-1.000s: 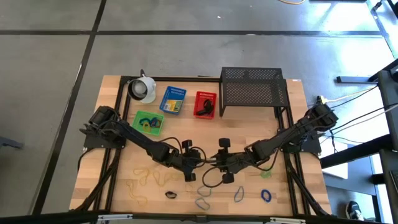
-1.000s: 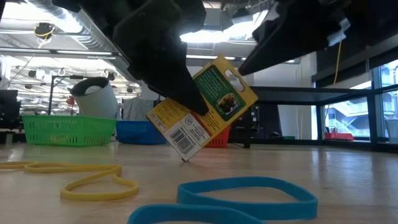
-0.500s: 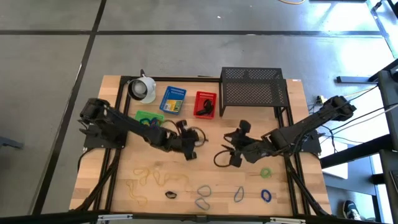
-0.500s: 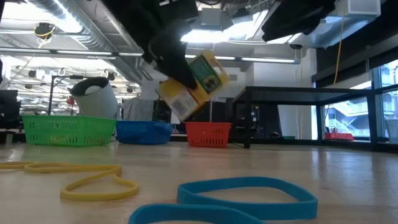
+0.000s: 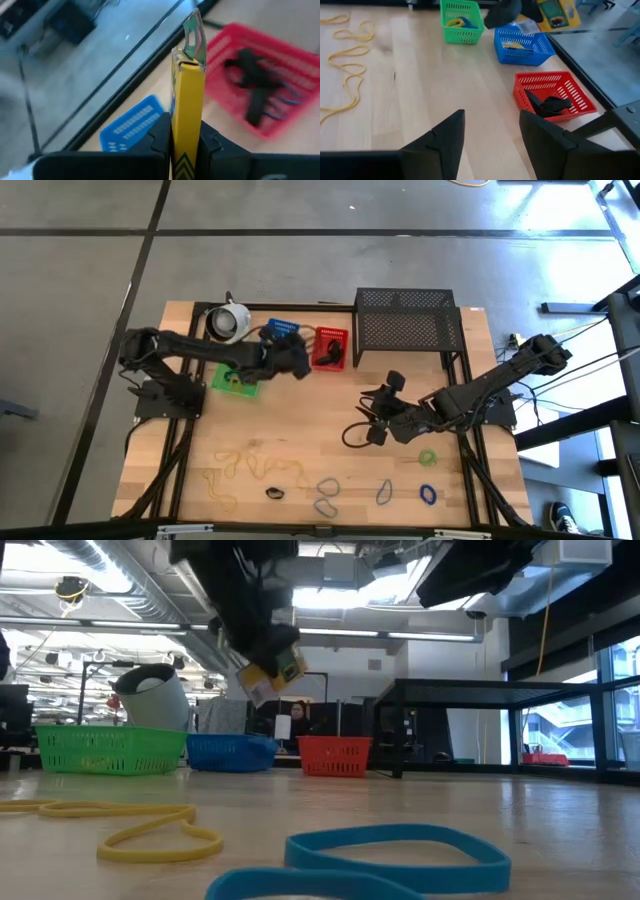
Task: Pick & Place Office Desk Supplies
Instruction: Put the yellow crayon box into the blue bin, then put the yellow rubber band into the red bin
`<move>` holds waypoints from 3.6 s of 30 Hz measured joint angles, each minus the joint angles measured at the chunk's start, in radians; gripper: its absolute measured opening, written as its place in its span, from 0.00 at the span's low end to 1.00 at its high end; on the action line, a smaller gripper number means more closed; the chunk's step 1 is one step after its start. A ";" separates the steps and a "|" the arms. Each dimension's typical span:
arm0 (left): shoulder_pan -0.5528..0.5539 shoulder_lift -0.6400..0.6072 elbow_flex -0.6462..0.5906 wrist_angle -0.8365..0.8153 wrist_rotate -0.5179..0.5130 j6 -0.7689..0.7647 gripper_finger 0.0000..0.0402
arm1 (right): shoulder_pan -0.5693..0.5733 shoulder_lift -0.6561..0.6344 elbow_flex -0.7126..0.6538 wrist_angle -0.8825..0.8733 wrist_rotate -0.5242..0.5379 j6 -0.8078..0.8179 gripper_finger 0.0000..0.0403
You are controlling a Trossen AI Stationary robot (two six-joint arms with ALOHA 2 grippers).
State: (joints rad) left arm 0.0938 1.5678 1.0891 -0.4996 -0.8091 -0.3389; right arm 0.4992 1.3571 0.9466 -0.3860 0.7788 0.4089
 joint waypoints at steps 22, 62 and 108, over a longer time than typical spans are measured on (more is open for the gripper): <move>0.182 0.098 0.000 -0.118 0.125 -0.078 0.07 | -0.001 0.001 0.000 -0.034 0.018 -0.050 0.44; 0.176 0.050 0.065 -0.256 0.382 -0.110 0.24 | -0.001 0.001 0.000 -0.035 0.014 -0.051 0.44; -0.988 0.197 0.105 -0.645 0.543 -1.091 0.32 | -0.099 0.001 -0.001 -0.003 -0.012 -0.158 0.44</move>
State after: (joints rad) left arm -0.8940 1.7646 1.1946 -1.1442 -0.2660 -1.4296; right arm 0.4006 1.3582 0.9461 -0.3894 0.7666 0.2508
